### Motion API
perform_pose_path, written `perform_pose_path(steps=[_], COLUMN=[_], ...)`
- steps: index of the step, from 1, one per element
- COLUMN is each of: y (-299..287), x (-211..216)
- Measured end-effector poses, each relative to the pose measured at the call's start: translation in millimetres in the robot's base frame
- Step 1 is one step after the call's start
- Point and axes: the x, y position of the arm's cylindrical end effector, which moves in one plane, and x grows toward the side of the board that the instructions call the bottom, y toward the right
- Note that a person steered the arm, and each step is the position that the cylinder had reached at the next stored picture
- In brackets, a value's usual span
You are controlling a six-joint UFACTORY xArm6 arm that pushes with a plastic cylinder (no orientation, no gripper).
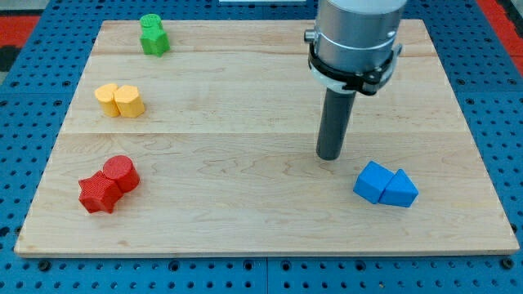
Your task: Move the yellow hexagon into the red circle
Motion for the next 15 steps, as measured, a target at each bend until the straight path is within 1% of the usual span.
perform_pose_path(steps=[1,2,3,5,7,8,11,12,14,15], y=[0,6,-14,-109,-98,-138,-325,-368,-372,-383], x=[33,51,52,109,-14,-35,-19,-3,-8,-44])
